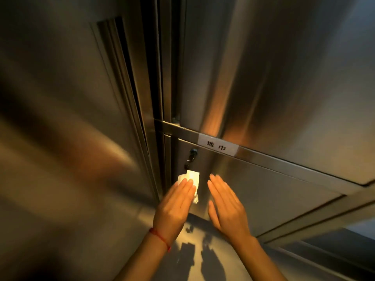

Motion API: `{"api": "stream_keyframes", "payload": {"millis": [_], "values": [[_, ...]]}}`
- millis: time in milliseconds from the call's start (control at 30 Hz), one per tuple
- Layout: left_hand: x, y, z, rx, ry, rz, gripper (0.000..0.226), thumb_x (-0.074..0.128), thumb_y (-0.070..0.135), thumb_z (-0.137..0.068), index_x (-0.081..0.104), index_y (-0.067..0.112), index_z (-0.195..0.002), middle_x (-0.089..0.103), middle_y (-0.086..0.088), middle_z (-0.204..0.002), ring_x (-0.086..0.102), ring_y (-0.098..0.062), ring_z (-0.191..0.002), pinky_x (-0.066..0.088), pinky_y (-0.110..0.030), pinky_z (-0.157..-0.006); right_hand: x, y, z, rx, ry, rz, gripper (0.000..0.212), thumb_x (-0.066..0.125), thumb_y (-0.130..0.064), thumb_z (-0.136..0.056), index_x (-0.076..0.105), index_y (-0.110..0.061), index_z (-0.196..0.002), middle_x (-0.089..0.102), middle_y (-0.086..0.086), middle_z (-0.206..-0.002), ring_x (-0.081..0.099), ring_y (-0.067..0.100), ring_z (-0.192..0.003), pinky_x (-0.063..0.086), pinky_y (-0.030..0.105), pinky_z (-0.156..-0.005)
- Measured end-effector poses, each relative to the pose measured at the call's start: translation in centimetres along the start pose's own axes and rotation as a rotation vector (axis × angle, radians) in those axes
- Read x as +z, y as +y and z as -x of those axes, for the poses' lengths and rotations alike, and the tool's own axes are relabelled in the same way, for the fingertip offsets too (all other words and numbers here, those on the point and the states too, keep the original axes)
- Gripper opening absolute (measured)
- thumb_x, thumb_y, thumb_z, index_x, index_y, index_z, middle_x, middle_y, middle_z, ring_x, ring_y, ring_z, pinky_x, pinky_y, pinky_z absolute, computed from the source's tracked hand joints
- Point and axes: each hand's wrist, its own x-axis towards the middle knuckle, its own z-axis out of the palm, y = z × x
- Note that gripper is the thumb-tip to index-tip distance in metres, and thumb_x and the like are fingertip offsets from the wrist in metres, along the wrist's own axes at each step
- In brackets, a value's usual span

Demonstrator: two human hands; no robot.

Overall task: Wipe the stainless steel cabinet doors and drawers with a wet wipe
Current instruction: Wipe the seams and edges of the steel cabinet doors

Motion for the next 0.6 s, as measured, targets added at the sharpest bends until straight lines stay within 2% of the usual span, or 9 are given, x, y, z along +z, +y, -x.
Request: {"api": "stream_keyframes", "payload": {"millis": [233, 333, 400, 500, 600], "values": [[-6.3, 3.2, -4.4, 0.011, -0.067, -0.006, 0.025, 0.063, 0.005, -0.083, 0.068, -0.003, -0.106, 0.065, -0.017, -0.114, 0.063, -0.027, -0.107, 0.054, -0.042, -0.086, -7.9, -2.3, -1.3, 0.104, -0.036, -0.034, 0.046, 0.045, -0.016, -0.087, 0.049, -0.001, -0.130, 0.043, 0.010, -0.140, 0.039, 0.022, -0.131, 0.026, 0.031, -0.112], [-9.2, 4.4, -6.9, 0.010, -0.124, 0.000, 0.041, 0.082, 0.006, -0.065, 0.070, -0.002, -0.104, 0.067, -0.017, -0.110, 0.065, -0.026, -0.103, 0.056, -0.041, -0.082, -11.3, -3.0, -2.5, 0.124, -0.035, -0.021, 0.044, 0.040, -0.020, -0.092, 0.051, -0.001, -0.129, 0.046, 0.011, -0.138, 0.037, 0.020, -0.132, 0.023, 0.030, -0.112], [-11.1, 5.3, -8.6, 0.015, -0.140, 0.008, 0.047, 0.085, 0.006, -0.059, 0.071, -0.002, -0.103, 0.068, -0.016, -0.109, 0.065, -0.026, -0.103, 0.056, -0.041, -0.082, -13.6, -3.4, -3.4, 0.131, -0.025, -0.015, 0.043, 0.037, -0.021, -0.094, 0.052, 0.000, -0.128, 0.050, 0.014, -0.136, 0.036, 0.020, -0.132, 0.022, 0.029, -0.112], [-13.9, 6.8, -11.5, 0.031, -0.144, 0.028, 0.047, 0.084, 0.006, -0.059, 0.070, -0.002, -0.103, 0.068, -0.016, -0.109, 0.065, -0.026, -0.102, 0.056, -0.041, -0.081, -17.7, -4.1, -4.9, 0.148, -0.007, 0.013, 0.045, 0.044, -0.019, -0.086, 0.055, 0.001, -0.125, 0.053, 0.014, -0.133, 0.043, 0.022, -0.127, 0.031, 0.029, -0.109], [-16.1, 8.0, -14.3, 0.038, -0.140, 0.023, 0.047, 0.084, 0.007, -0.059, 0.071, -0.002, -0.103, 0.068, -0.016, -0.108, 0.066, -0.027, -0.102, 0.057, -0.042, -0.079, -21.5, -4.4, -6.3, 0.162, 0.011, 0.045, 0.045, 0.044, -0.021, -0.085, 0.058, 0.001, -0.122, 0.057, 0.015, -0.129, 0.050, 0.025, -0.122, 0.039, 0.037, -0.100]]}}
